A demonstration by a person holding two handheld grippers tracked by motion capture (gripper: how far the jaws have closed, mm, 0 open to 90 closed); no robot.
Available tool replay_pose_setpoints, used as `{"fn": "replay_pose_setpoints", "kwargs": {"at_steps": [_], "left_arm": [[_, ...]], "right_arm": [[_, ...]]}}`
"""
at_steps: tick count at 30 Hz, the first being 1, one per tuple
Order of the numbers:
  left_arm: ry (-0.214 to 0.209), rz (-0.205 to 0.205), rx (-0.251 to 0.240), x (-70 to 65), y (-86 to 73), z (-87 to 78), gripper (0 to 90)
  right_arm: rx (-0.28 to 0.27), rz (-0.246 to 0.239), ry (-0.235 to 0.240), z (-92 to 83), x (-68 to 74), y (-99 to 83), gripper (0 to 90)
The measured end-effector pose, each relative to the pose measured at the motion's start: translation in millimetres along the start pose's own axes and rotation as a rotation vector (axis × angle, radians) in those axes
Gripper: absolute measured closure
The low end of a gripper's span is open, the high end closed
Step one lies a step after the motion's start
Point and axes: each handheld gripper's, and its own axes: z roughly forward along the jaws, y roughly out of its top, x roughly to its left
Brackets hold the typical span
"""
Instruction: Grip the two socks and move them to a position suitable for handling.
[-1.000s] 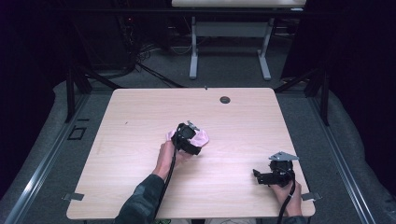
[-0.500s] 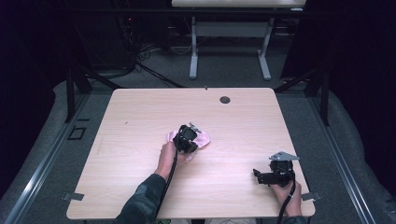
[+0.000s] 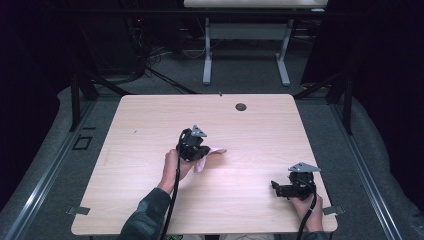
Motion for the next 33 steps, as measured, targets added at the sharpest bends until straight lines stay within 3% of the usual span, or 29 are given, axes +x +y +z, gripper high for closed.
{"fn": "replay_pose_setpoints", "kwargs": {"at_steps": [2, 4, 7, 9, 10, 13, 17, 19, 20, 22, 23, 25, 26, 28, 30, 31, 32, 33], "left_arm": [[-0.030, 0.011, -0.036, -7.7, -0.4, -15.8, 87.0], [-0.044, 0.020, -0.040, -11.1, -1.1, -21.1, 87.1], [-0.104, 0.055, -0.072, -29.5, -7.0, -41.4, 87.2], [-0.115, 0.066, -0.077, -35.0, -9.1, -45.9, 87.2], [-0.156, 0.079, -0.086, -45.1, -14.5, -53.4, 87.3], [-0.228, 0.069, -0.081, -57.8, -26.0, -58.4, 87.3], [-0.310, 0.061, -0.042, -75.4, -47.4, -50.6, 87.3], [-0.306, 0.064, -0.017, -81.7, -54.3, -46.6, 87.3], [-0.330, 0.066, 0.010, -86.2, -60.9, -40.9, 87.3], [-0.319, 0.074, 0.036, -91.8, -69.0, -33.1, 87.2], [-0.311, 0.081, 0.080, -96.4, -78.2, -22.6, 87.2], [-0.319, 0.073, 0.091, -96.9, -81.9, -18.1, 87.2], [-0.307, 0.085, 0.121, -97.5, -86.3, -12.4, 87.1], [-0.310, 0.077, 0.123, -96.4, -87.5, -11.0, 86.0], [-0.308, 0.084, 0.123, -95.3, -86.8, -12.3, 77.4], [-0.311, 0.087, 0.120, -95.1, -85.2, -15.3, 77.4], [-0.313, 0.093, 0.114, -94.6, -83.9, -17.5, 63.0], [-0.303, 0.096, 0.109, -94.4, -81.6, -21.1, 54.9]], "right_arm": [[0.002, -0.001, -0.002, -0.2, -0.1, 0.0, 3.4], [0.002, 0.000, -0.002, -0.2, -0.1, 0.0, 3.5], [0.002, 0.000, -0.003, -0.2, -0.1, 0.0, 3.5], [0.000, 0.001, -0.005, -0.1, 0.0, 0.0, 3.6], [0.000, 0.001, -0.005, -0.1, 0.0, 0.0, 3.6], [0.000, 0.001, -0.006, -0.1, -0.1, 0.0, 3.7], [-0.002, 0.002, -0.003, -0.2, 0.0, -0.1, 3.8], [-0.001, 0.001, -0.002, -0.2, -0.1, -0.1, 3.8], [0.001, 0.001, -0.003, -0.4, -0.2, 0.0, 3.8], [-0.001, 0.002, -0.002, -0.2, -0.2, -0.1, 3.8], [-0.003, 0.003, -0.003, -0.1, 0.0, -0.1, 3.9], [-0.001, 0.002, -0.002, -0.3, -0.1, -0.1, 3.9], [0.001, 0.000, -0.007, -0.4, -0.3, 0.0, 3.9], [0.001, 0.000, -0.007, -0.4, -0.3, -0.1, 4.0], [0.002, 0.000, -0.007, -0.5, -0.2, 0.0, 4.0], [0.002, 0.000, -0.007, -0.4, -0.3, 0.0, 4.0], [0.002, 0.000, -0.008, -0.5, -0.3, 0.0, 4.0], [0.001, 0.000, -0.007, -0.4, -0.3, -0.1, 4.0]]}}
